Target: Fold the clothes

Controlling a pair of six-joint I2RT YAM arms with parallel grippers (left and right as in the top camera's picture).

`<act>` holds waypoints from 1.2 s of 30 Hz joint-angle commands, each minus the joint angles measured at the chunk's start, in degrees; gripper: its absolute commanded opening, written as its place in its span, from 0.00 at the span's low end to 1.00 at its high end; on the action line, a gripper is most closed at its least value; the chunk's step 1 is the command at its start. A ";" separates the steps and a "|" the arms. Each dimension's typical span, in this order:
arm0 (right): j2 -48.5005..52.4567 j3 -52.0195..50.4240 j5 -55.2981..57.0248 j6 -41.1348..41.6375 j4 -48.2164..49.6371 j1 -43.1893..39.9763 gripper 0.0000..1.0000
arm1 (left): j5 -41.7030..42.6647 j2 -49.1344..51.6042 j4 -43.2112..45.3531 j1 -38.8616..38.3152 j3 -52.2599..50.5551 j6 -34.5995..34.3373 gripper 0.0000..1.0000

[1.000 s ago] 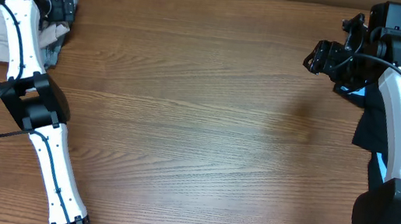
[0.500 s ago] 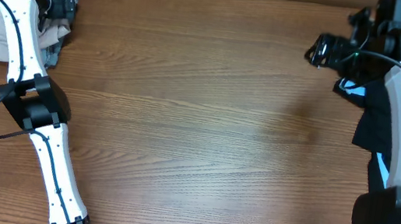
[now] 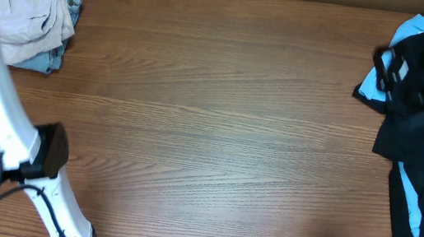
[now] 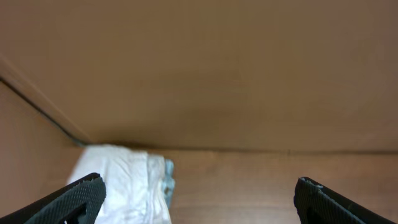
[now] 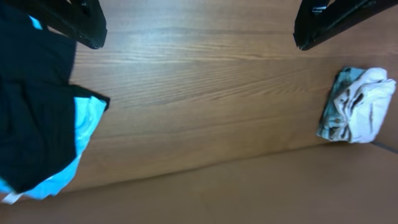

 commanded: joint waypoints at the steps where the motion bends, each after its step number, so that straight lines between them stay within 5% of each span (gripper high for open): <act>1: -5.16 0.90 0.85 -0.24 -3.04 0.07 1.00 | 0.66 1.38 -0.81 0.26 -1.16 -1.31 1.00; 23: -12.41 -2.69 4.20 -0.26 -0.55 -0.02 1.00 | 0.66 1.40 -1.07 0.31 -1.44 -1.31 1.00; 28: -18.23 -16.00 4.48 -0.24 12.31 0.00 1.00 | 0.66 1.40 -1.07 0.31 -1.44 -1.31 1.00; 36: -37.27 -54.73 4.07 -0.24 40.26 0.02 1.00 | 0.66 1.40 -1.07 0.31 -1.44 -1.31 1.00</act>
